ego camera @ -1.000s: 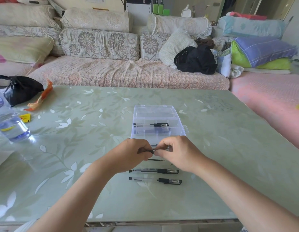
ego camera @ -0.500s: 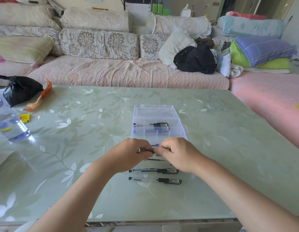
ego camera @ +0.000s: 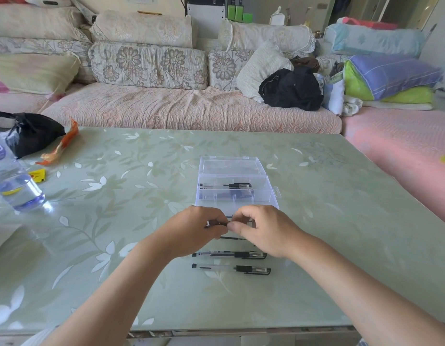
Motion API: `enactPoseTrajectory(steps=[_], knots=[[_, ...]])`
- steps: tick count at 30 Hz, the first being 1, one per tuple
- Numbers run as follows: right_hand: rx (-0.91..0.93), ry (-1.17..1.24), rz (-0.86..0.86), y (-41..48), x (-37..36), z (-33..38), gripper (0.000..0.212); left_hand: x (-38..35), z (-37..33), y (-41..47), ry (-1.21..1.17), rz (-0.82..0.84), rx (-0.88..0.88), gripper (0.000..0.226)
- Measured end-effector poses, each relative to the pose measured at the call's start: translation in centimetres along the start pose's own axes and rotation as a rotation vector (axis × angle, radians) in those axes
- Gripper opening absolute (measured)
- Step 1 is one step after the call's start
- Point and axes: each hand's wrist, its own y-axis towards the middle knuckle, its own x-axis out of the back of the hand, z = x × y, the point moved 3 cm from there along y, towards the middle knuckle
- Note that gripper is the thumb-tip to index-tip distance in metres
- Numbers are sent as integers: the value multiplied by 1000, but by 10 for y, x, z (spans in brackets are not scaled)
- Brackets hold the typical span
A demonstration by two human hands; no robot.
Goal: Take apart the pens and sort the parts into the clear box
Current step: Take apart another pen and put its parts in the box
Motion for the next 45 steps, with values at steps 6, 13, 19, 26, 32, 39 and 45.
enactPoseTrajectory(steps=[6, 13, 19, 26, 32, 39, 45], knots=[[14, 4, 4, 2, -1, 1, 22, 2, -1, 0, 32, -32, -15, 9], [5, 11, -19, 1, 1, 0, 19, 1, -1, 0, 46, -43, -11, 8], [12, 1, 0, 2, 1, 0, 20, 2, -2, -1, 48, -51, -10, 9], [4, 40, -5, 4, 2, -3, 20, 1, -3, -1, 75, -99, -6, 7], [-34, 71, 26, 4, 3, -7, 19, 1, -6, -1, 160, -138, 4, 9], [-95, -169, 74, -2, 32, -22, 16, -2, 6, 1, 82, -93, 61, 13], [-147, -238, 280, -11, 26, -33, 24, -6, 10, 4, 74, -53, 62, 13]])
